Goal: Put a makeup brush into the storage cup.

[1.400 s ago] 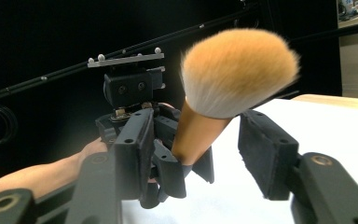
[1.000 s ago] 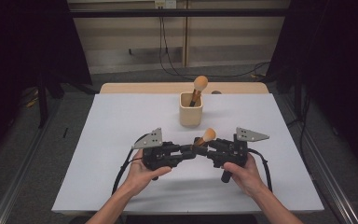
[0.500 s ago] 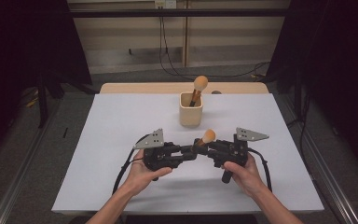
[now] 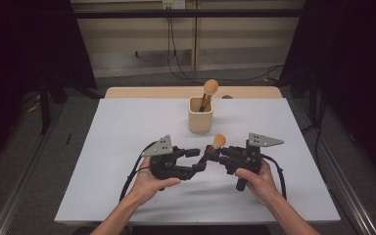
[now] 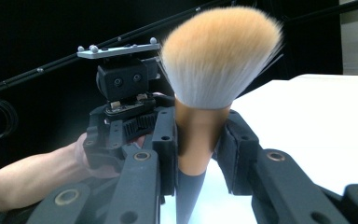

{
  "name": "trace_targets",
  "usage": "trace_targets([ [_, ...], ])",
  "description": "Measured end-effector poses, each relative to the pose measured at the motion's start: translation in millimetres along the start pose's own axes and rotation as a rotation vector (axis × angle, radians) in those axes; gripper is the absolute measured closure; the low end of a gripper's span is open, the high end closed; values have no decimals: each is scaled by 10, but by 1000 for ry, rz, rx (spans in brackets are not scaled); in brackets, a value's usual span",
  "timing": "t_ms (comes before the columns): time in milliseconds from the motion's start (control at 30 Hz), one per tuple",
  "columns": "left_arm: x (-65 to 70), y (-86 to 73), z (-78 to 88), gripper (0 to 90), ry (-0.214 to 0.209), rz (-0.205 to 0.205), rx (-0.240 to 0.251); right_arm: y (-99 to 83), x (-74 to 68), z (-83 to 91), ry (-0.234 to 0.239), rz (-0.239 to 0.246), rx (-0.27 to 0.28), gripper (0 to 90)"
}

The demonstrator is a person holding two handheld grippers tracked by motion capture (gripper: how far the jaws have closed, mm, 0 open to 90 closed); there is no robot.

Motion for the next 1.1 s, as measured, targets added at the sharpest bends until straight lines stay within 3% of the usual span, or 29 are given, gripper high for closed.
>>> trace_targets([
  [100, -14, -2, 30, 291, 56, -15, -23, 15, 9, 30, -13, 25, -8, 708],
  [233, -47, 2, 87, 175, 90, 5, -28, 37, 25, 61, -33, 45, -18, 708],
  [467, -97, -19, 214, 87, 161, 18, -40, 57, 58, 95, -73, 88, -41, 708],
  [767, -126, -66, 432, 40, 212, 32, -53, 121, 95, 146, -112, 121, -68, 709],
  [967, -104, -46, 572, 29, 237, 14, -27, 185, 155, 190, -165, 129, -93, 709],
  [1000, -96, -58, 593, 25, 256, 0, -33, 191, 168, 193, -179, 129, -96, 709],
  [1100, -108, -112, 668, 27, 291, 9, -44, 206, 206, 205, -206, 130, -101, 709],
])
Point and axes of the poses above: each handheld gripper's, and its own axes: z roughly backward along the jaws, y roughly out of its top, x roughly to its right, the point moved 4 cm from there along -z, roughly forward along the jaws, and after that the axes turned 4 degrees about -y, right-handed, at the moved point
